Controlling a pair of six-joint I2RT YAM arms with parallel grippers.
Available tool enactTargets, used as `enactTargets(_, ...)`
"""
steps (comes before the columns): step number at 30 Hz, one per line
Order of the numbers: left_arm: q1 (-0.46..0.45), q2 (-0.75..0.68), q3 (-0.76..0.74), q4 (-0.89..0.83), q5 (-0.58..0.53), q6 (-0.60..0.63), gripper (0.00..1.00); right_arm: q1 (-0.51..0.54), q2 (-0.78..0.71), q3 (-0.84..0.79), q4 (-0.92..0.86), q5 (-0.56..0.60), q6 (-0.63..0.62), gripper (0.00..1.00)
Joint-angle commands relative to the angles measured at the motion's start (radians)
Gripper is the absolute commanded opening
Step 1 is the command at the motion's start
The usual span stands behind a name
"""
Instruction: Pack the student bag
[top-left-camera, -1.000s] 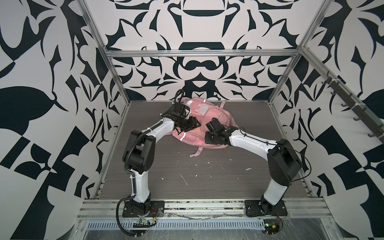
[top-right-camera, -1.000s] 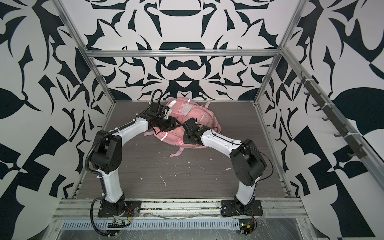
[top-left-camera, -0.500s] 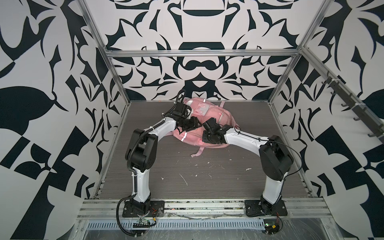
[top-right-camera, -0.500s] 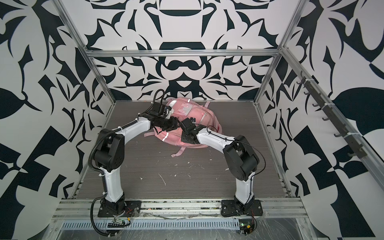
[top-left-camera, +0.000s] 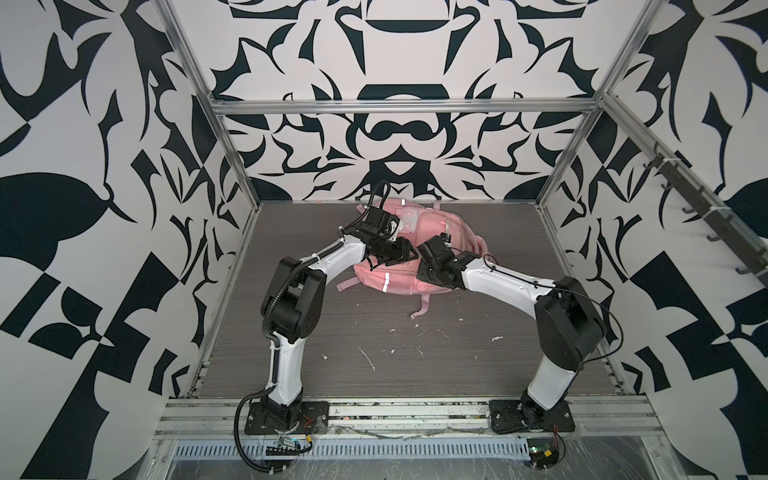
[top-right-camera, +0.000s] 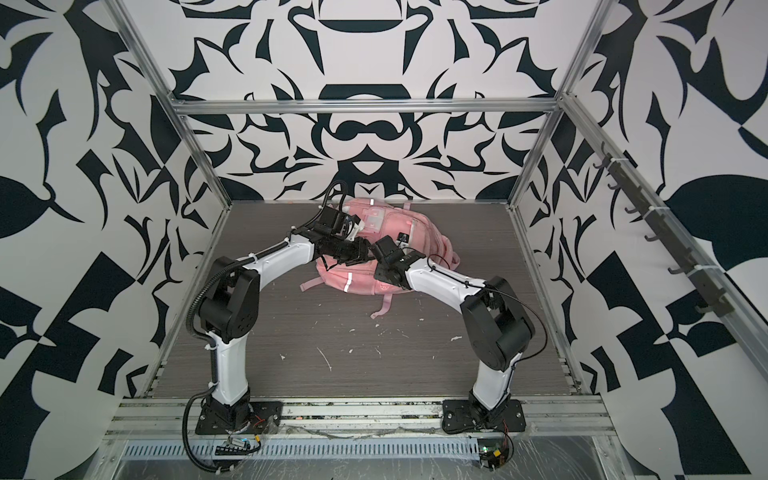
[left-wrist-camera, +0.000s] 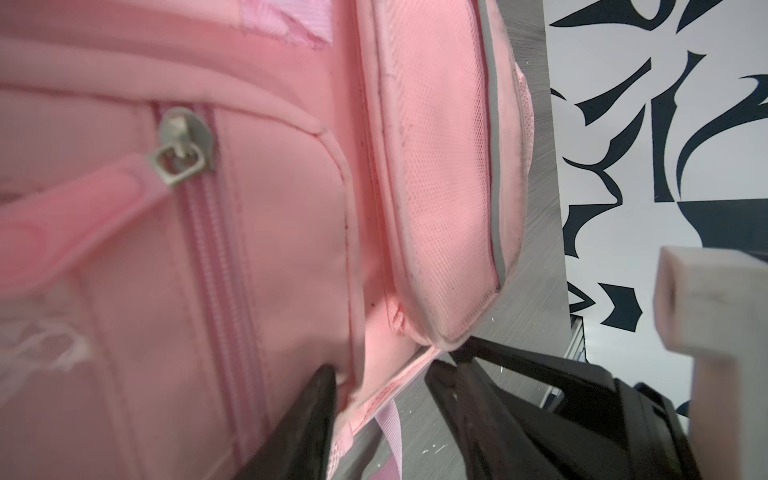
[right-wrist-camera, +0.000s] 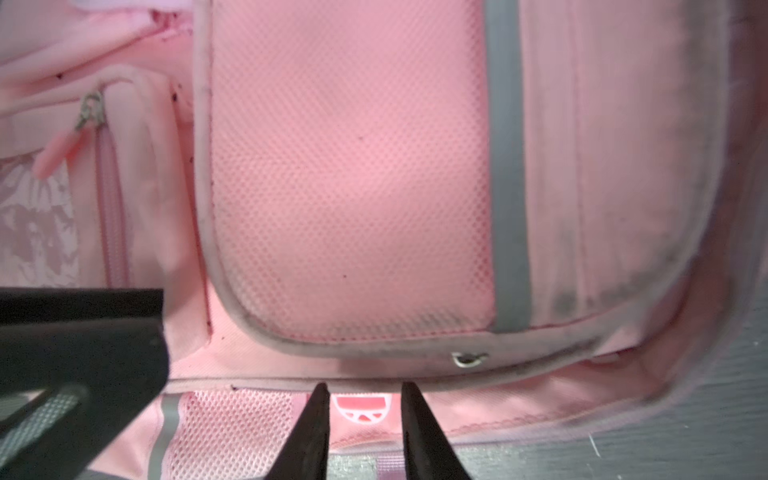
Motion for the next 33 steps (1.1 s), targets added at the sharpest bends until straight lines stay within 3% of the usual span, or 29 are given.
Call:
enactTargets(1,-0.004,0.031,0.026,-0.050,0.021,0.013,0.50,0.002,-0.085,-0.049,0.025,0.042,0.017,0.34)
enactTargets(16,-0.037,0.087,0.093,-0.080,0.028,0.031,0.50,-0.071,-0.044,-0.035,0.028,0.000,0.052,0.36)
enactTargets(22,-0.037,0.088,0.090,-0.084,0.027,0.031,0.50,-0.114,-0.018,-0.074,0.111,-0.038,0.098,0.37)
enactTargets(33,-0.036,0.088,0.055,-0.081,0.030,0.033,0.50,-0.117,-0.017,-0.072,0.149,-0.068,0.089,0.38)
